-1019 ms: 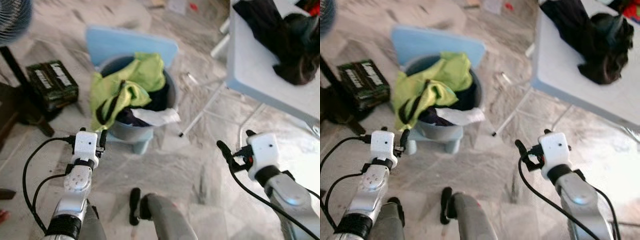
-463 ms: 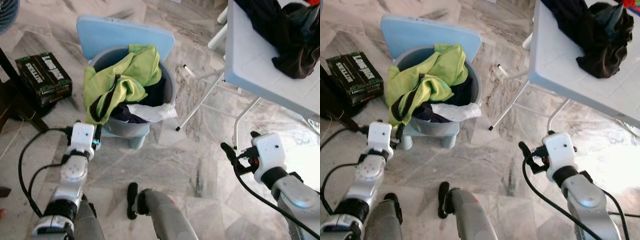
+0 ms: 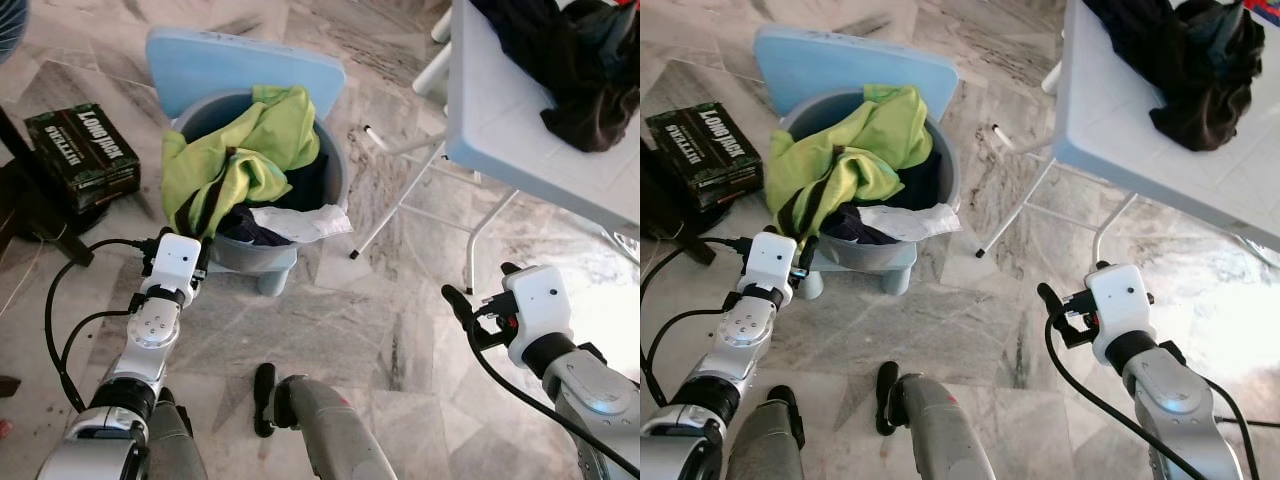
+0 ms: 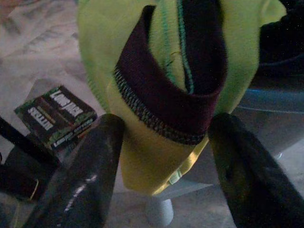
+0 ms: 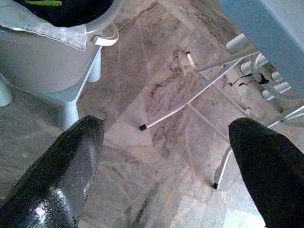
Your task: Hang hanger
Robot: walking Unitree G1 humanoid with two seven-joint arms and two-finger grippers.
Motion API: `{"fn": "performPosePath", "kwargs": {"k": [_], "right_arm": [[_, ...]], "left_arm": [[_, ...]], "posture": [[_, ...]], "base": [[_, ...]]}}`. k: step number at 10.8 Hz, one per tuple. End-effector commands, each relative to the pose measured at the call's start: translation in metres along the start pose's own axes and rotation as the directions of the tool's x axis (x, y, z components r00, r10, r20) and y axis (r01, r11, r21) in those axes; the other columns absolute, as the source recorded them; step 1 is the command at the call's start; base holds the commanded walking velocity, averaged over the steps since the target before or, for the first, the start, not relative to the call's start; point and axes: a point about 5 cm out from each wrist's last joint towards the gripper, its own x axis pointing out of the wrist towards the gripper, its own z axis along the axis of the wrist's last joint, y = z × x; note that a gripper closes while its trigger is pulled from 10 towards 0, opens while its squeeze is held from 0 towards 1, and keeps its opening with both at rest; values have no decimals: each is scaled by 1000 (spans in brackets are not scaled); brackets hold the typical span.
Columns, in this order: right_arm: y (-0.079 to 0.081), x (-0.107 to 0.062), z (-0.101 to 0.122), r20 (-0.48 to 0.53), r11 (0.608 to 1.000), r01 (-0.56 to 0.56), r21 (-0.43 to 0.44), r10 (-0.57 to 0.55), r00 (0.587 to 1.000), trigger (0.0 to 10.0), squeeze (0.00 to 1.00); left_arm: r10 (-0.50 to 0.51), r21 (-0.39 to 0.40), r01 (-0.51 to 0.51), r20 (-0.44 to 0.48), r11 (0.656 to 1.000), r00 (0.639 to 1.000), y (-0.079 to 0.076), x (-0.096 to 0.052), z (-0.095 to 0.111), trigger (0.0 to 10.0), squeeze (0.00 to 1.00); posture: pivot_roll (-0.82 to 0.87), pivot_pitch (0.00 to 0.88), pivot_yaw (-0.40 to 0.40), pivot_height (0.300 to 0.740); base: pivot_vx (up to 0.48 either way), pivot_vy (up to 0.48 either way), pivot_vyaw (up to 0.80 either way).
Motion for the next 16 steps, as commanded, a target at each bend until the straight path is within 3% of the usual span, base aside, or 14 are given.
{"fn": "performPosePath", "kwargs": {"k": [1,2,3,5,6,7,8,9,10,16], "right_arm": [[-5,-5,-1,-17,1000,16,-14,-16,1000,10000,0],[-2,-5,-1,-14,1000,-6,4,6,1000,10000,0],[1,-5,0,-13,1000,-20,6,20,1000,10000,0],[2,-4,-2,-17,1000,-22,7,22,1000,10000,0],[2,-3,-2,-16,1000,-25,9,25,1000,10000,0],[7,-3,0,-1,995,-75,59,75,997,10000,0],[22,-7,7,36,969,-216,119,213,976,10000,0],[26,-8,8,37,961,-248,120,245,969,10000,0],[24,-6,6,30,965,-235,118,233,972,10000,0],[28,-4,9,42,954,-265,143,262,964,10000,0]], "left_arm": [[-49,13,49,-12,999,999,-13,-5,-5,0,0],[-55,30,56,-8,998,998,-14,-5,-5,0,0],[-61,51,61,0,997,998,-16,-4,-4,2667,0],[-63,86,63,3,994,998,-17,-3,-3,4941,0],[-62,121,63,-7,991,998,-18,-3,-4,10000,0],[-48,113,49,-10,992,999,-17,-3,-5,10000,0],[-39,111,40,-13,993,999,-15,-4,-6,4549,0],[-33,114,35,-17,993,999,-13,-3,-7,2627,0],[-21,116,23,-16,993,1000,-10,-2,-6,0,0],[21,160,-25,32,987,999,-5,-3,-3,0,0]], "posture": [[-293,359,-337,740],[-293,358,-335,740],[-291,356,-333,740],[-287,353,-331,740],[-284,351,-326,740],[-282,350,-324,740],[-284,348,-322,740],[-284,345,-321,740],[-281,344,-319,740],[-267,329,-311,740]], "base": [[0,0,0],[0,0,0],[0,0,0],[0,0,0],[0,0,0],[0,0,0],[0,0,0],[0,0,0],[0,0,0],[0,0,0]]}}
